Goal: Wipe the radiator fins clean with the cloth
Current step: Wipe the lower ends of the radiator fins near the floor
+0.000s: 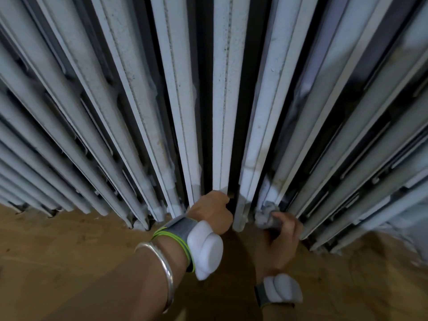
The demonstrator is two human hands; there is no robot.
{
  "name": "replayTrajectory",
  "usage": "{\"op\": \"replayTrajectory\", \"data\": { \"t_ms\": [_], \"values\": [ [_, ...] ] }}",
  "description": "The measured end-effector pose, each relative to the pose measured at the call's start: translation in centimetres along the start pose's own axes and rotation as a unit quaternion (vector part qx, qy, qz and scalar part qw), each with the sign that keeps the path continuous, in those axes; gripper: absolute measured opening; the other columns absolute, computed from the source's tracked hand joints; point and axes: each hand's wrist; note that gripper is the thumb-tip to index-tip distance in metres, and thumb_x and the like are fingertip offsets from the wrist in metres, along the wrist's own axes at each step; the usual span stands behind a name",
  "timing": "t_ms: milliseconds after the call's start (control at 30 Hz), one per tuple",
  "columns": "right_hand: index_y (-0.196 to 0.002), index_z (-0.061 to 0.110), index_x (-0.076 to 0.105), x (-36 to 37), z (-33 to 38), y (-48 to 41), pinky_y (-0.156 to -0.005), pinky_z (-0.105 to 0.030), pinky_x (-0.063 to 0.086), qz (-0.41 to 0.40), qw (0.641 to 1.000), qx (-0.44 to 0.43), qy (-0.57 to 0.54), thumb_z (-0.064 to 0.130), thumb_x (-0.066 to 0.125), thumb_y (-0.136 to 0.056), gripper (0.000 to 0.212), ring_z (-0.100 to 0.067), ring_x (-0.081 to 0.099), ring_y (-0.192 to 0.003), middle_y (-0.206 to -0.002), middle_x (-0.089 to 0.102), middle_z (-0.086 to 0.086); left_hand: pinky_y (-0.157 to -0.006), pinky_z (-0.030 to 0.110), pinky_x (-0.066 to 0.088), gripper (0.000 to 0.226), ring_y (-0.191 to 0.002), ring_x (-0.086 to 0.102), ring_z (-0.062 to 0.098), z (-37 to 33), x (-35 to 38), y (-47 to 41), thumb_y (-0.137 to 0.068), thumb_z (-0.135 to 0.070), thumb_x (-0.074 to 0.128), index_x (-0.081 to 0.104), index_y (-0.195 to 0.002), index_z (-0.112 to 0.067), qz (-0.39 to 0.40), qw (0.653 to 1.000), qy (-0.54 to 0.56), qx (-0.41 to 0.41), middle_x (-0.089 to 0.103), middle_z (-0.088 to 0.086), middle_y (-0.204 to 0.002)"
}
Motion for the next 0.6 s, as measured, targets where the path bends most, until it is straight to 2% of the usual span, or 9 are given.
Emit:
{"op": "replayTrajectory", "data": {
  "t_ms": [100, 200, 300, 367, 467, 600],
  "values": [
    [-0.101, 0.009, 0.058, -1.0, 2.1, -2.7, -0.093, -0.027, 0.043, -0.070, 0.997, -0.039, -0.023, -0.008, 0.058, -0.077, 0.029, -0.020, 0.049, -0.103, -0.109, 0.047, -0.014, -0.109, 0.029, 0.032, 0.051, -0.135, 0.038, 0.024, -0.5, 0.4, -0.3, -0.094, -0.004, 0.044, 0.034, -0.144, -0.007, 0.006, 0.998, 0.048, 0.032, 0.037, 0.012, -0.149],
    [-0.103, 0.001, 0.061, -1.6, 3.6, -4.5, -0.095, -0.016, 0.035, -0.103, 0.989, -0.093, -0.048, -0.004, 0.053, -0.081, 0.024, -0.012, 0.045, -0.106, -0.108, 0.048, -0.020, -0.113, 0.025, 0.026, 0.064, -0.140, 0.030, 0.020, -0.7, 1.0, -0.2, -0.093, -0.002, 0.047, 0.019, -0.149, -0.013, 0.003, 0.994, 0.103, 0.047, 0.029, 0.007, -0.153],
    [-0.104, -0.002, 0.064, -1.9, 3.8, -5.8, -0.097, -0.017, 0.034, -0.105, 0.986, -0.128, -0.035, -0.007, 0.054, -0.081, 0.026, -0.018, 0.046, -0.107, -0.110, 0.047, -0.019, -0.114, 0.031, 0.029, 0.076, -0.140, 0.030, 0.022, -1.0, 1.6, -0.4, -0.091, -0.001, 0.049, 0.007, -0.151, -0.020, -0.005, 0.988, 0.142, 0.054, 0.025, 0.008, -0.155],
    [-0.104, -0.003, 0.065, -1.6, 3.6, -6.0, -0.098, -0.020, 0.035, -0.098, 0.986, -0.135, -0.024, -0.009, 0.057, -0.081, 0.025, -0.026, 0.049, -0.105, -0.111, 0.048, -0.022, -0.111, 0.036, 0.035, 0.079, -0.137, 0.036, 0.023, -1.1, 1.9, -0.3, -0.089, -0.001, 0.051, 0.008, -0.151, -0.023, -0.025, 0.987, 0.145, 0.066, 0.030, 0.007, -0.152],
    [-0.103, -0.001, 0.065, -1.0, 2.2, -5.7, -0.096, -0.031, 0.041, -0.079, 0.984, -0.154, -0.035, -0.005, 0.055, -0.085, 0.021, -0.030, 0.051, -0.105, -0.114, 0.046, -0.016, -0.106, 0.038, 0.040, 0.079, -0.130, 0.044, 0.021, -1.7, 2.2, 0.1, -0.086, -0.006, 0.054, 0.013, -0.151, -0.024, -0.055, 0.986, 0.140, 0.075, 0.041, 0.004, -0.146],
    [-0.102, 0.003, 0.065, -0.1, -0.3, -4.1, -0.098, -0.027, 0.037, -0.043, 0.992, -0.122, 0.002, -0.002, 0.047, -0.081, 0.028, -0.031, 0.047, -0.105, -0.114, 0.045, -0.011, -0.107, 0.045, 0.039, 0.095, -0.132, 0.042, 0.028, -1.9, 2.1, 0.0, -0.068, -0.024, 0.051, 0.006, -0.152, -0.027, -0.034, 0.985, 0.148, 0.080, 0.040, 0.006, -0.146]
  ]
}}
Point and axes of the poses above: each hand's wrist, its own y-axis away from the middle knuckle, its own x-axis out of the palm, z = x × y
